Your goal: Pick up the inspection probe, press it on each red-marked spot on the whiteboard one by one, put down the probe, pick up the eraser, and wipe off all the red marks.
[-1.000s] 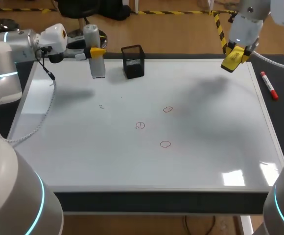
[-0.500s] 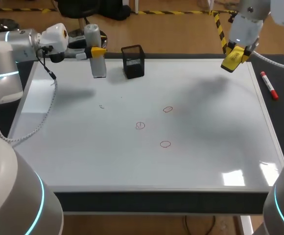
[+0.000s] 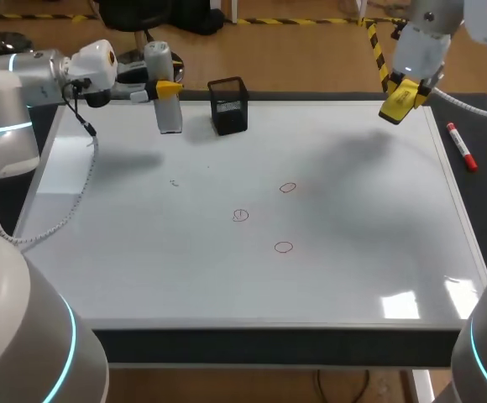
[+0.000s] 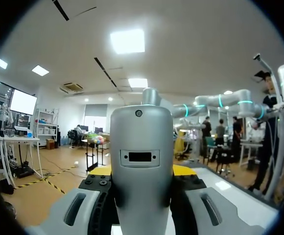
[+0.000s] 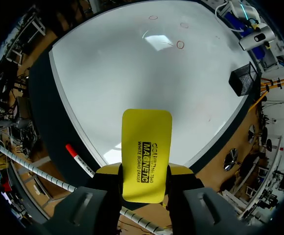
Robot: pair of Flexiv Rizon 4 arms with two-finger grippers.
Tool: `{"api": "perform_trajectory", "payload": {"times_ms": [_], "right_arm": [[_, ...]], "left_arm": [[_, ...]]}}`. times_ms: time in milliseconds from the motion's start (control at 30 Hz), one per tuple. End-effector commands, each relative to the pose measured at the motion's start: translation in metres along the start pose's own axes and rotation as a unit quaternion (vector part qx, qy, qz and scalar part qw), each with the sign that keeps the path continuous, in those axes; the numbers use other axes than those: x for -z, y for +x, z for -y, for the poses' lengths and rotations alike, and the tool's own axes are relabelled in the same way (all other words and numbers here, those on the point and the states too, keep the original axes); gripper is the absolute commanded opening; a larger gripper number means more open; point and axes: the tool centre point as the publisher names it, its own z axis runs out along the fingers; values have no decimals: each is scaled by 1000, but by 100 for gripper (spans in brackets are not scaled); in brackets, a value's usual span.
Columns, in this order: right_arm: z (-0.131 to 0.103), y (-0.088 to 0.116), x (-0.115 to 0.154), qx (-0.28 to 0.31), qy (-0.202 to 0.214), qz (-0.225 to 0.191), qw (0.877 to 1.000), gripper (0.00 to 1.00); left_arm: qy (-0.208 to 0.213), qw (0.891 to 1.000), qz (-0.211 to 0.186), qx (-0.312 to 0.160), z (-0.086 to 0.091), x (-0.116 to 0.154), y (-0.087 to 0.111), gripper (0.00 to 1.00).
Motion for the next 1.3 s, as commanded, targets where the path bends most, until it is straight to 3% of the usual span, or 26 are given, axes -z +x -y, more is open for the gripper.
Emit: {"api": "perform_trajectory", "payload": {"times_ms": [33, 200, 533, 933, 1300], "right_arm": [[-11, -10, 1, 15, 5, -10, 1000, 0], [-32, -23, -1, 39, 0, -13, 999, 0], [-97, -51, 7, 118, 6, -12, 993, 0], [-187, -86, 20, 201, 12, 5, 979, 0], [-251, -106, 6, 267, -1, -6, 964, 0]], "left_arm": [[0, 1000, 0, 0, 1, -1, 0, 0], [0, 1000, 0, 0, 1, -1, 0, 0], [0, 1000, 0, 0, 1, -1, 0, 0], [0, 1000, 0, 0, 1, -1, 0, 0], [0, 1000, 0, 0, 1, -1, 0, 0]]}}
